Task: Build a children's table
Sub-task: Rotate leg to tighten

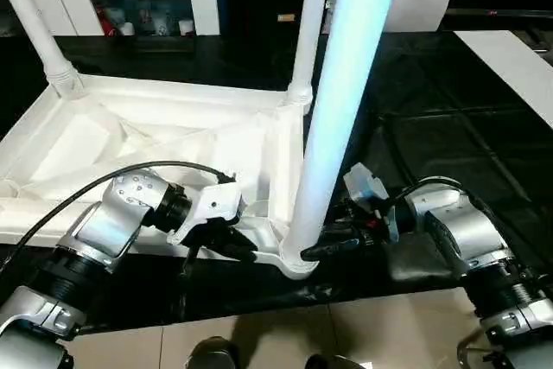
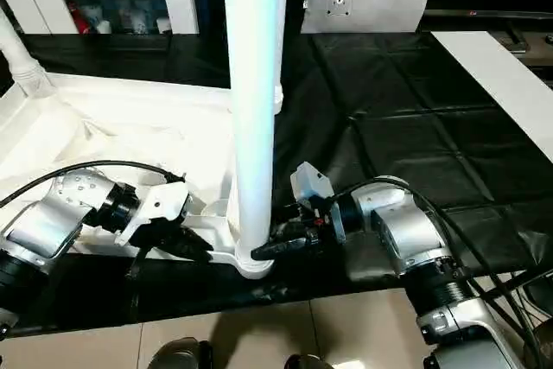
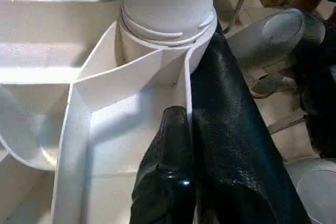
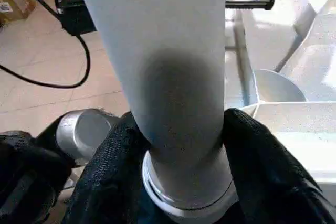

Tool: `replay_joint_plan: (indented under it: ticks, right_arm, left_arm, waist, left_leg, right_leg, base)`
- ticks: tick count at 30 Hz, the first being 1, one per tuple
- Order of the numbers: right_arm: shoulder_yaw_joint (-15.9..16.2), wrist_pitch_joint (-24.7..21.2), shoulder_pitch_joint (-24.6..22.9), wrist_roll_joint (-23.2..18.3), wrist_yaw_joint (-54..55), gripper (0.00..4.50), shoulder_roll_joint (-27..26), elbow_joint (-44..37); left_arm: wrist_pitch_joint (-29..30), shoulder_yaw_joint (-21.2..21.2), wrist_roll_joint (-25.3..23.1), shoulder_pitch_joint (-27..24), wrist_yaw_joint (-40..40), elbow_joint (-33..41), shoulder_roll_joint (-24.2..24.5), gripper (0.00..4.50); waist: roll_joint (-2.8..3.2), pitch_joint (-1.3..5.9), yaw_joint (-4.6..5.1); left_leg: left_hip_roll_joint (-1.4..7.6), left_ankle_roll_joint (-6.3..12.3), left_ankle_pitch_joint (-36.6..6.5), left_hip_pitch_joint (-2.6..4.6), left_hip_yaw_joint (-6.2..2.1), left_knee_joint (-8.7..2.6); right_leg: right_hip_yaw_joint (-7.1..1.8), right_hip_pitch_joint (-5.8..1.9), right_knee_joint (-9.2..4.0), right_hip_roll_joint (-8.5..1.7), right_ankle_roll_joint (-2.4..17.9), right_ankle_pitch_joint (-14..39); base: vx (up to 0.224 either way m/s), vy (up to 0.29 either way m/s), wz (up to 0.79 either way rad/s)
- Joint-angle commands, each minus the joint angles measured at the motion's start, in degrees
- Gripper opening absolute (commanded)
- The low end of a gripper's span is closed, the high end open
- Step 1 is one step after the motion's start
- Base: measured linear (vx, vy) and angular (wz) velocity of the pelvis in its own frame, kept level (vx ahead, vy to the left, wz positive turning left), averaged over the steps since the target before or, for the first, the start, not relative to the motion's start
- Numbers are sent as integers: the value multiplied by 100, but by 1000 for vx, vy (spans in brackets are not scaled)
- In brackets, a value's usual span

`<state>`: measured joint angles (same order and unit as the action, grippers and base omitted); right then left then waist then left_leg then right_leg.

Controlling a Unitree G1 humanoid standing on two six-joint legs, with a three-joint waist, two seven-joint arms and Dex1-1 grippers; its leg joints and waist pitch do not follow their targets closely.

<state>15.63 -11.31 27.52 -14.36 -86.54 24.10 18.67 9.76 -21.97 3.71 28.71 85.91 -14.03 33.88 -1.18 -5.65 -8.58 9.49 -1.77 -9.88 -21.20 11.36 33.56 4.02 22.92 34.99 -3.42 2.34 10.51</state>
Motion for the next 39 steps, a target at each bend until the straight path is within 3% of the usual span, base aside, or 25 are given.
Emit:
replay_joint_plan:
  ticks: [1, 2, 3, 4, 8, 10, 11, 12, 14, 15, 20, 24, 26, 29, 32, 33, 39]
  right_arm:
    - [101, -106, -61, -115, -162, 194, 33, -120]
    - [100, -112, -62, -118, -159, 194, 32, -123]
    - [45, -329, -129, -210, -36, 194, 11, -242]
    - [45, -329, -129, -210, -36, 194, 11, -242]
    - [-290, -1246, -518, -470, 1002, 193, -270, -894]
    - [-365, -1272, -616, -422, 1385, 193, -434, -1044]
    - [-394, -1351, -657, -394, 1634, 193, -555, -1120]
    - [-420, -1427, -690, -334, 1921, 193, -691, -1172]
    - [-481, -1512, -717, -212, 2480, 193, -996, -1179]
    - [-519, -1571, -750, -70, 3032, 193, -1318, -1192]
    - [-486, -1736, -793, 316, 4320, 193, -2065, -1148]
    - [-649, -1629, -585, 678, 5487, 193, -2638, -680]
    - [-947, -1442, -301, 887, 6383, 193, -3018, -201]
    - [-1217, -1255, -65, 980, 7004, 193, -3261, 147]
    - [-1445, -976, 100, 907, 7245, 193, -3448, 422]
    - [-1442, -910, 110, 939, 7262, 227, -3452, 447]
    - [-1375, -483, -51, 1123, 7166, 298, -3281, 299]
  left_arm:
    - [-148, -163, 87, 136, 170, 94, -78, 0]
    - [-146, -161, 87, 136, 168, 94, -79, 0]
    - [-11, -80, 138, 110, 44, 118, -134, 0]
    - [-11, -80, 138, 110, 44, 118, -134, 0]
    - [876, 287, 162, 107, -970, 176, -549, 0]
    - [1066, 402, 220, 122, -1232, 178, -721, 0]
    - [1146, 433, 181, 149, -1423, 167, -821, 0]
    - [1210, 461, 126, 177, -1633, 146, -930, 0]
    - [1355, 535, 68, 251, -2022, 66, -1166, 0]
    - [1490, 630, 12, 349, -2479, -51, -1446, 0]
    - [1756, 793, -196, 667, -3551, -452, -2100, 0]
    - [1685, 925, -388, 877, -4272, -812, -2435, 0]
    - [1560, 963, -567, 985, -4606, -1010, -2518, 0]
    - [1388, 971, -653, 1046, -4698, -1144, -2538, 0]
    - [1043, 812, -667, 989, -4315, -1132, -2403, 0]
    - [995, 773, -673, 973, -4249, -1131, -2369, 0]
    - [444, 613, -712, 814, -3742, -1156, -2016, 0]
  waist:
    - [57, 404, 49]
    - [56, 402, 48]
    - [103, 412, 38]
    - [83, 408, 44]
    - [77, 415, 24]
    - [62, 398, 29]
    - [32, 383, 82]
    - [41, 382, 90]
    - [34, 381, 161]
    - [33, 378, 223]
    - [33, 396, 343]
    - [52, 406, 368]
    - [78, 410, 378]
    - [89, 420, 408]
    - [91, 450, 439]
    - [52, 477, 462]
    - [86, 500, 470]
  left_leg:
    - [463, 143, -1379, 139, -220, -419]
    - [463, 139, -1388, 138, -221, -421]
    - [467, 118, -1422, 153, -228, -419]
    - [467, 110, -1423, 151, -219, -423]
    - [465, 64, -1377, 158, -222, -420]
    - [441, 13, -1496, 145, -243, -427]
    - [431, -7, -1544, 119, -259, -440]
    - [426, -21, -1597, 151, -265, -430]
    - [425, -36, -1547, 102, -280, -451]
    - [416, -61, -1539, 105, -280, -454]
    - [395, -42, -1420, 110, -263, -432]
    - [370, -15, -1309, 96, -253, -426]
    - [372, -31, -1374, 113, -254, -427]
    - [379, -99, -1476, 129, -268, -443]
    - [388, -85, -1335, 102, -263, -449]
    - [383, -16, -1118, 90, -235, -433]
    - [383, 127, -820, 73, -221, -404]
  right_leg:
    - [-362, -228, -476, -605, 1085, 1837]
    - [-364, -227, -476, -605, 1078, 1868]
    - [-365, -224, -481, -609, 1069, 1930]
    - [-367, -225, -492, -597, 1049, 1915]
    - [-371, -215, -461, -588, 1115, 1693]
    - [-365, -232, -510, -629, 1010, 2105]
    - [-355, -249, -542, -641, 906, 2407]
    - [-357, -216, -579, -647, 798, 2645]
    - [-349, -237, -574, -634, 713, 2666]
    - [-346, -223, -583, -618, 691, 2628]
    - [-355, -200, -577, -606, 759, 2347]
    - [-358, -209, -572, -603, 781, 2151]
    - [-361, -194, -586, -608, 747, 2238]
    - [-367, -187, -587, -609, 724, 2193]
    - [-373, -222, -531, -599, 765, 1721]
    - [-373, -248, -475, -578, 883, 1189]
    - [-372, -281, -420, -592, 1026, 791]
  base:
    - [0, 0, 0]
    - [0, 0, 0]
    - [0, 0, 0]
    - [0, 0, 0]
    - [0, 0, 0]
    - [0, 0, 0]
    - [0, 0, 0]
    - [0, 0, 0]
    - [0, 0, 0]
    - [0, 0, 0]
    - [0, 0, 0]
    - [0, 0, 0]
    - [0, 0, 0]
    - [0, 0, 0]
    - [0, 0, 0]
    - [0, 0, 0]
    - [0, 0, 0]
